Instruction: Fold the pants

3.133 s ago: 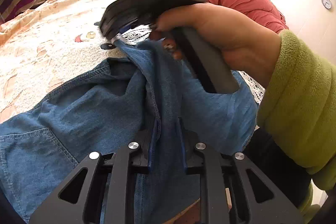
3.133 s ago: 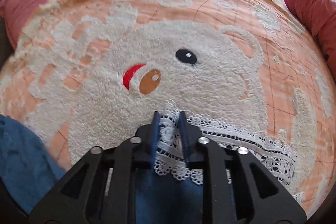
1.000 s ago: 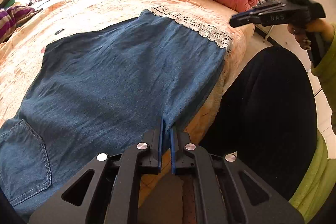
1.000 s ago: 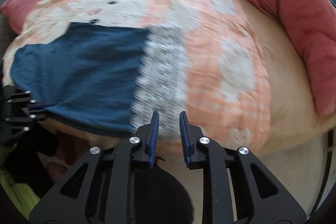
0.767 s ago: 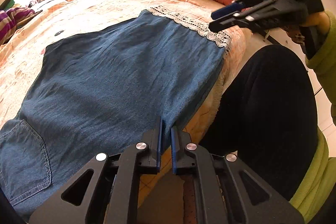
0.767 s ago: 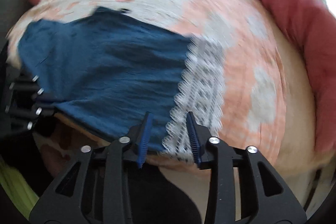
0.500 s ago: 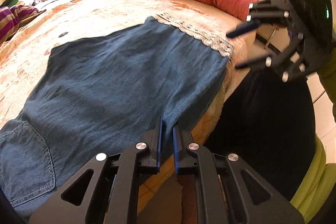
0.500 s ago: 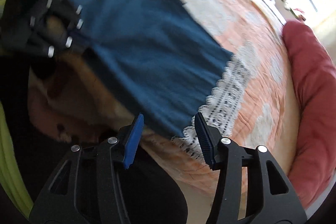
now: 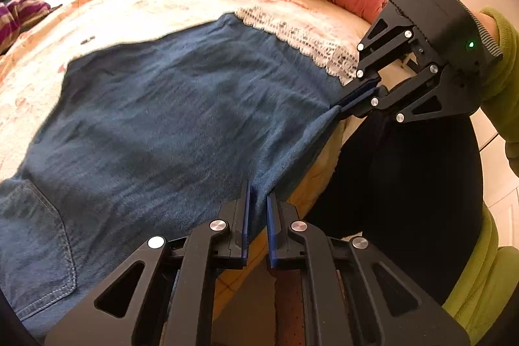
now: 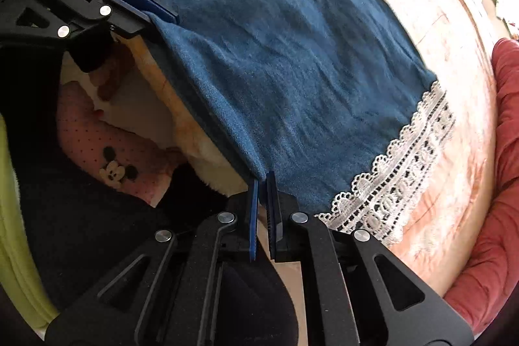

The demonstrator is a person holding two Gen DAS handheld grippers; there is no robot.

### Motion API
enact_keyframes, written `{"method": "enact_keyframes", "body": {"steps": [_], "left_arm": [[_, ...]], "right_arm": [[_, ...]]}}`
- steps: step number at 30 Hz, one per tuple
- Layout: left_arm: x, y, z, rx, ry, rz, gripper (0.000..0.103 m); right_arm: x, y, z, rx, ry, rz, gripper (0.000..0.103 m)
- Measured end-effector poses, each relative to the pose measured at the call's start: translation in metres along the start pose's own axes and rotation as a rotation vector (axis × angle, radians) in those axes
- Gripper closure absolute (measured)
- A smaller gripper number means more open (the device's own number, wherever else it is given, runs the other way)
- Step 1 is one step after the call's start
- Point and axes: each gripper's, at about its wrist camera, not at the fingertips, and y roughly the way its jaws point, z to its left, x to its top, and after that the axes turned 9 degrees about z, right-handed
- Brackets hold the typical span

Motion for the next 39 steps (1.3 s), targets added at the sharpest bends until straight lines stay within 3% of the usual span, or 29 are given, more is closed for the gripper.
{"method": "enact_keyframes", "body": {"steps": [3, 5, 6, 7, 12, 16, 20, 24, 26, 27, 28, 30, 34, 35, 36, 39], "left_arm": [[0.001, 0.002, 0.002, -0.003, -0.002, 0.010, 0.091], [0.002, 0.001, 0.004, -0.020, -0.017, 0.006, 0.077], [0.002, 0.000, 0.006, -0.029, -0.026, 0.003, 0.064], [0.002, -0.003, 0.008, -0.035, -0.036, -0.004, 0.058], [0.002, -0.044, 0.016, -0.007, -0.069, -0.123, 0.042], [-0.013, -0.092, 0.054, 0.104, -0.232, -0.251, 0.027], [-0.056, -0.132, 0.111, 0.248, -0.494, -0.309, 0.027], [-0.090, -0.154, 0.146, 0.442, -0.676, -0.303, 0.027], [-0.099, -0.160, 0.158, 0.463, -0.737, -0.297, 0.027], [-0.100, -0.160, 0.164, 0.467, -0.751, -0.283, 0.026], [-0.101, -0.158, 0.167, 0.476, -0.765, -0.266, 0.014], [-0.102, -0.148, 0.174, 0.475, -0.804, -0.232, 0.007], [-0.106, -0.126, 0.180, 0.404, -0.812, -0.178, 0.012], [-0.107, -0.119, 0.181, 0.387, -0.806, -0.171, 0.024], [-0.110, -0.117, 0.181, 0.384, -0.808, -0.166, 0.057], [-0.117, -0.126, 0.180, 0.384, -0.820, -0.193, 0.059]], "right_arm": [[-0.003, 0.002, -0.010, 0.066, 0.057, -0.019, 0.095], [-0.012, -0.008, -0.018, 0.087, 0.096, -0.061, 0.090], [-0.022, -0.019, -0.025, 0.091, 0.145, -0.109, 0.081], [-0.031, -0.029, -0.031, 0.094, 0.188, -0.153, 0.071], [-0.074, -0.054, -0.065, 0.058, 0.395, -0.284, 0.065], [-0.087, -0.049, -0.089, 0.062, 0.509, -0.302, 0.064], [-0.082, -0.033, -0.095, 0.082, 0.550, -0.306, 0.064], [-0.073, -0.022, -0.098, 0.098, 0.581, -0.321, 0.063], [-0.065, -0.022, -0.098, 0.103, 0.577, -0.338, 0.062], [-0.063, -0.024, -0.098, 0.104, 0.567, -0.348, 0.056], [-0.060, -0.026, -0.097, 0.104, 0.549, -0.363, 0.050], [-0.053, -0.032, -0.090, 0.105, 0.505, -0.392, 0.047], [-0.037, -0.030, -0.084, 0.114, 0.455, -0.374, 0.047], [-0.031, -0.025, -0.083, 0.106, 0.441, -0.351, 0.047], [-0.029, -0.022, -0.082, 0.106, 0.436, -0.336, 0.046], [-0.022, -0.004, -0.081, 0.081, 0.418, -0.234, 0.046]]}}
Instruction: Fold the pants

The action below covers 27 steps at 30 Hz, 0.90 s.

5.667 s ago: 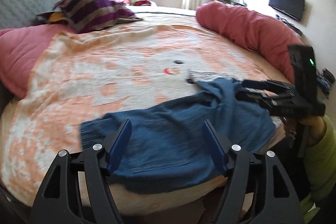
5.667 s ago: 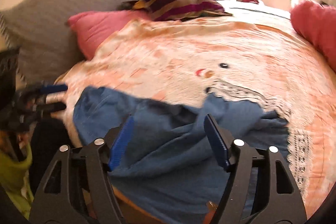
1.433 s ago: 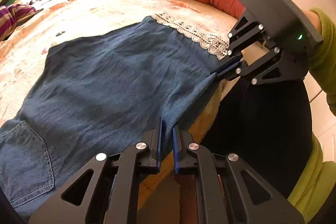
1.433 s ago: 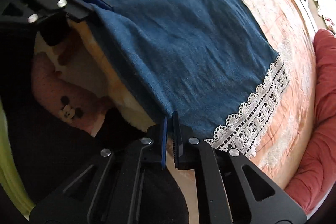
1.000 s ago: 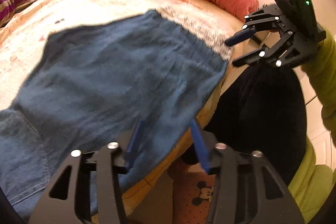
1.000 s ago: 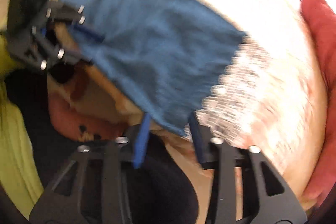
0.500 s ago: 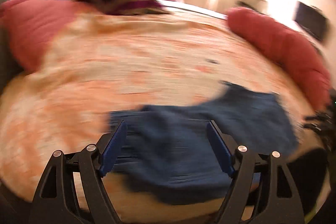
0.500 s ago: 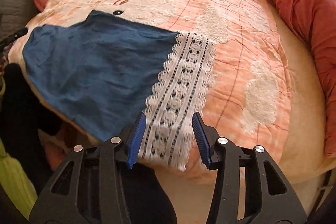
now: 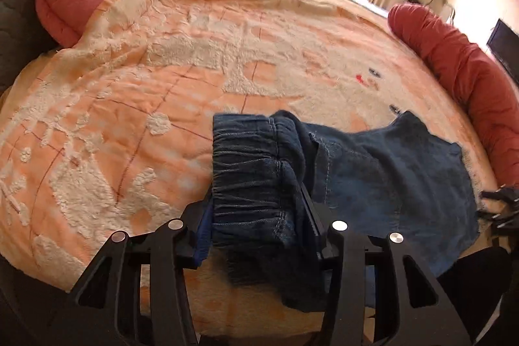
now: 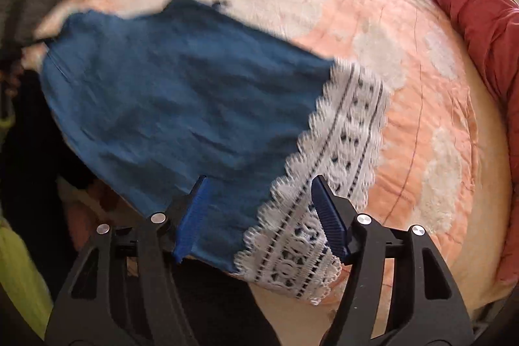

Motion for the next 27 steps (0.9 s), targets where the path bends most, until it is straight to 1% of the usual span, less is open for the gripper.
{"method": "enact_keyframes", "body": {"steps": [2, 3, 4, 5, 7, 8, 9, 10, 11, 12, 13, 14, 15, 16, 19, 22, 23, 24, 26, 27], "left_arm": [[-0.004, -0.001, 0.001, 0.024, 0.007, -0.005, 0.058], [-0.005, 0.000, 0.000, 0.035, 0.008, 0.001, 0.055], [-0.005, 0.002, 0.000, 0.051, 0.008, 0.008, 0.048], [-0.003, 0.002, 0.001, 0.060, 0.002, 0.010, 0.045], [-0.002, -0.001, 0.002, 0.047, -0.009, 0.003, 0.041], [-0.002, -0.008, 0.001, 0.034, -0.009, -0.015, 0.041], [-0.002, -0.017, -0.001, 0.022, 0.000, -0.037, 0.041], [-0.002, -0.027, -0.005, 0.011, 0.018, -0.066, 0.039], [-0.001, -0.043, -0.014, 0.000, 0.055, -0.113, 0.036], [0.000, -0.051, -0.019, -0.003, 0.076, -0.139, 0.029], [0.001, -0.061, -0.026, -0.006, 0.101, -0.170, 0.028], [0.006, -0.071, -0.037, -0.016, 0.137, -0.200, 0.028], [0.009, -0.074, -0.043, -0.027, 0.156, -0.208, 0.028], [0.015, -0.076, -0.054, -0.050, 0.185, -0.216, 0.028], [0.034, -0.070, -0.082, -0.093, 0.243, -0.204, 0.028], [0.054, -0.058, -0.108, -0.159, 0.277, -0.175, 0.028], [0.063, -0.051, -0.121, -0.181, 0.297, -0.157, 0.028], [0.072, -0.044, -0.134, -0.186, 0.315, -0.141, 0.027], [0.087, -0.030, -0.155, -0.202, 0.345, -0.122, 0.027], [0.092, -0.023, -0.163, -0.206, 0.358, -0.109, 0.027]], "right_arm": [[-0.003, 0.018, -0.001, -0.060, -0.014, 0.093, 0.045], [-0.004, 0.020, -0.001, -0.050, -0.012, 0.092, 0.045], [-0.005, 0.019, -0.003, -0.039, -0.003, 0.085, 0.045], [-0.005, 0.018, -0.006, -0.027, 0.014, 0.082, 0.045], [-0.005, 0.018, -0.005, -0.030, 0.009, 0.078, 0.043], [-0.006, 0.018, -0.003, -0.037, 0.001, 0.076, 0.042], [-0.006, 0.016, -0.002, -0.034, -0.003, 0.072, 0.039], [-0.007, 0.014, -0.001, -0.031, -0.005, 0.063, 0.037], [-0.009, 0.011, 0.001, -0.029, -0.005, 0.052, 0.037], [-0.009, 0.008, 0.002, -0.026, -0.001, 0.039, 0.037], [-0.010, 0.004, 0.003, -0.024, 0.005, 0.022, 0.037], [-0.009, -0.003, 0.002, -0.026, 0.021, -0.008, 0.037], [-0.008, -0.009, -0.001, -0.022, 0.039, -0.035, 0.035], [-0.006, -0.019, -0.006, -0.009, 0.073, -0.081, 0.033], [0.004, -0.040, -0.025, -0.026, 0.177, -0.185, 0.031], [0.019, -0.051, -0.053, -0.010, 0.297, -0.241, 0.031], [0.028, -0.055, -0.066, 0.021, 0.353, -0.263, 0.031], [0.037, -0.058, -0.075, 0.056, 0.389, -0.282, 0.031], [0.059, -0.058, -0.101, 0.156, 0.451, -0.331, 0.031], [0.066, -0.057, -0.103, 0.174, 0.468, -0.341, 0.031]]}}
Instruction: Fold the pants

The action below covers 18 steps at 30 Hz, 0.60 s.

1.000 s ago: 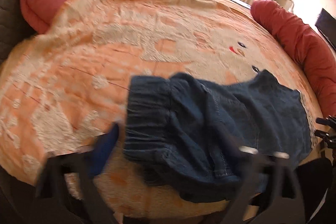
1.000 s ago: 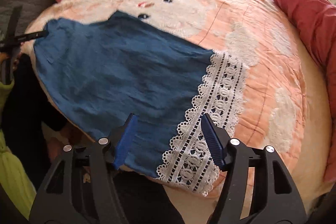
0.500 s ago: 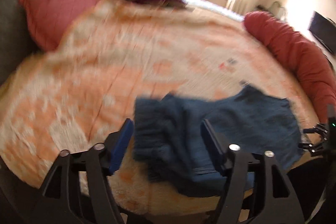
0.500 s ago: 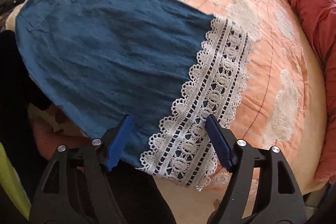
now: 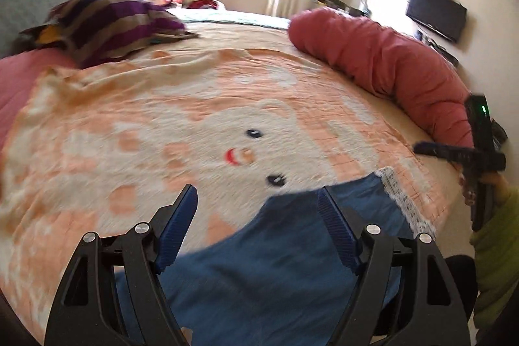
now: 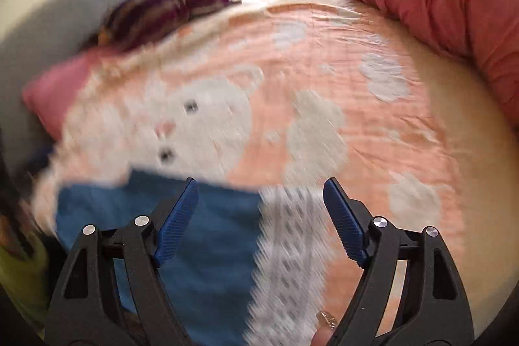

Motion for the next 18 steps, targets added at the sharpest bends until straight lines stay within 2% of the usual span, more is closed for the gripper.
{"method": "enact_keyframes", "body": {"steps": [3, 5, 6, 9, 12, 16, 18], "left_arm": [[0.011, 0.035, -0.009, -0.021, 0.029, 0.048, 0.027], [0.004, 0.056, -0.008, -0.053, 0.034, 0.077, 0.027], [0.001, 0.062, -0.006, -0.064, 0.036, 0.087, 0.027], [-0.008, 0.087, 0.001, -0.062, 0.040, 0.143, 0.027], [-0.014, 0.105, 0.012, -0.121, -0.016, 0.183, 0.028], [-0.018, 0.119, 0.013, -0.121, -0.016, 0.203, 0.028], [-0.018, 0.126, 0.014, -0.146, -0.028, 0.214, 0.027]], "right_arm": [[0.015, 0.025, -0.003, -0.024, 0.024, -0.002, 0.032], [0.007, 0.037, -0.014, -0.022, 0.039, 0.002, 0.032], [0.002, 0.044, -0.019, -0.032, 0.031, 0.030, 0.033], [-0.009, 0.051, -0.031, -0.075, 0.015, 0.069, 0.035], [-0.014, 0.053, -0.049, -0.033, 0.060, 0.075, 0.041], [-0.019, 0.064, -0.063, -0.003, 0.082, 0.111, 0.049], [-0.021, 0.073, -0.066, 0.033, 0.091, 0.135, 0.050]]}}
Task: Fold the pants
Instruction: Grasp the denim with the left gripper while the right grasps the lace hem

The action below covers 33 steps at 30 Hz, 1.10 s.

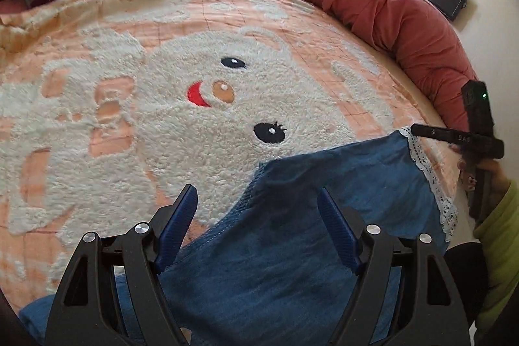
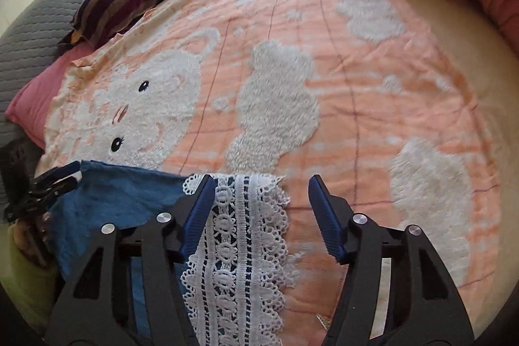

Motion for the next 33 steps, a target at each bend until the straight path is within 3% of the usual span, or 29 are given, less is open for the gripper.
{"method": "enact_keyframes", "body": {"steps": [9, 12, 14, 15, 16, 18, 22, 27, 33], "left_arm": [[0.007, 0.027, 0.004, -0.030, -0.005, 0.029, 0.024], [0.008, 0.028, 0.006, -0.042, -0.022, 0.017, 0.024], [0.007, 0.029, 0.004, -0.019, -0.014, 0.016, 0.031], [0.008, 0.029, 0.002, -0.004, -0.007, 0.016, 0.043], [0.008, 0.029, 0.001, 0.001, -0.003, 0.014, 0.066], [0.009, 0.027, -0.001, -0.020, 0.000, 0.008, 0.095], [0.008, 0.016, -0.024, 0.084, 0.105, -0.042, 0.097], [0.025, 0.001, -0.033, 0.129, 0.126, -0.112, 0.098], [0.039, 0.027, -0.026, 0.168, 0.101, -0.083, 0.099]], "right_arm": [[-0.003, 0.025, 0.010, -0.030, -0.065, 0.051, 0.052], [-0.005, 0.025, 0.011, -0.016, -0.069, 0.047, 0.062], [-0.007, 0.025, 0.013, 0.011, -0.077, 0.053, 0.071], [-0.007, 0.025, 0.014, 0.013, -0.082, 0.055, 0.074], [-0.007, 0.024, 0.015, 0.012, -0.087, 0.054, 0.082], [-0.009, 0.019, 0.018, 0.042, -0.092, 0.043, 0.086], [-0.010, -0.005, 0.029, -0.007, -0.107, -0.049, 0.089], [-0.003, -0.020, 0.046, -0.127, -0.164, -0.145, 0.090], [0.019, 0.004, 0.035, -0.178, -0.170, -0.085, 0.090]]}}
